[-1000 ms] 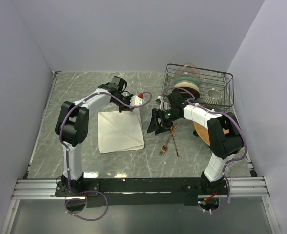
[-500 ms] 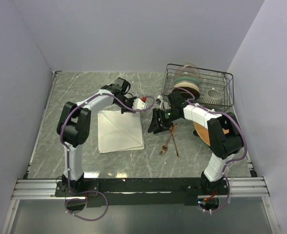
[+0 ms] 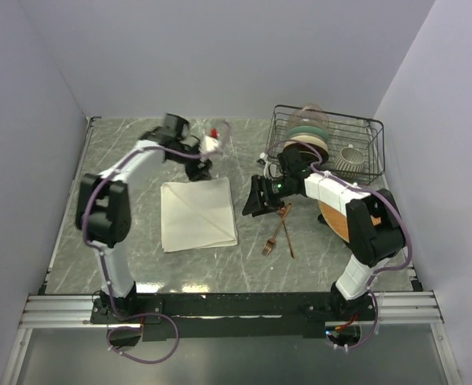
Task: Fold the napkin into a case and place the utensils inside
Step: Fold the top corner of the square-folded napkin at the center of the board, then smooth out the upper triangle-folded napkin at the center of the board.
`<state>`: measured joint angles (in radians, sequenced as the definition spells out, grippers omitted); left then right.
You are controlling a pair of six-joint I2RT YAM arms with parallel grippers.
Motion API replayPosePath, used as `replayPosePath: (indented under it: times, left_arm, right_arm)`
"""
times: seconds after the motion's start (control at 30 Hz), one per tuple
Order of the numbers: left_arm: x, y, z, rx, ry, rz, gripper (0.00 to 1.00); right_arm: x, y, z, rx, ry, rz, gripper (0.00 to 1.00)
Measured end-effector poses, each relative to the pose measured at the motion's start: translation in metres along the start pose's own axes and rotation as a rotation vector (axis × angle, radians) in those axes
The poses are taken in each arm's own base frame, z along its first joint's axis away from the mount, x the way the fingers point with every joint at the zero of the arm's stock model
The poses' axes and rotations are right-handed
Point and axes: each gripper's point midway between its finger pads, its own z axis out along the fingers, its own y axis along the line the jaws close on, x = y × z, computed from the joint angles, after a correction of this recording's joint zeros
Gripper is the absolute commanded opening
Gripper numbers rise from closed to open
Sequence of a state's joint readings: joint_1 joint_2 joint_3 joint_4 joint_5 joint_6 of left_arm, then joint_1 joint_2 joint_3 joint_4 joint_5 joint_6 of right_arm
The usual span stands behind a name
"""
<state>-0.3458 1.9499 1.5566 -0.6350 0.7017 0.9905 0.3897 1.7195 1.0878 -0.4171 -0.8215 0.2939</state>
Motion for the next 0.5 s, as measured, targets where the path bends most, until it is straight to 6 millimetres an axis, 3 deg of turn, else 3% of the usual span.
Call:
replayPosePath:
  times: [0.13,0.23,0.33,0.5]
  left_arm:
    - [-0.013,0.017,-0.074,-0.134,-0.137,-0.221,0.63]
    - [-0.013,0.006,-0.11,-0.164,-0.255,-0.449,0.62]
    - [-0.005,-0.024,-0.105,-0.091,-0.352,-0.72,0.64]
    - [0.027,-0.082,-0.061,0.073,-0.375,-1.203,0.65]
  right_arm:
    - [-0.013,0.02,-0.006,-0.036,-0.062,-0.066,0.54]
    - [-0.018,0.037,0.001,-0.07,-0.087,-0.115,0.48]
    - [-0.013,0.052,0.017,-0.101,-0.067,-0.139,0.42]
    - [-0.003,0.066,0.053,-0.138,-0.023,-0.123,0.3]
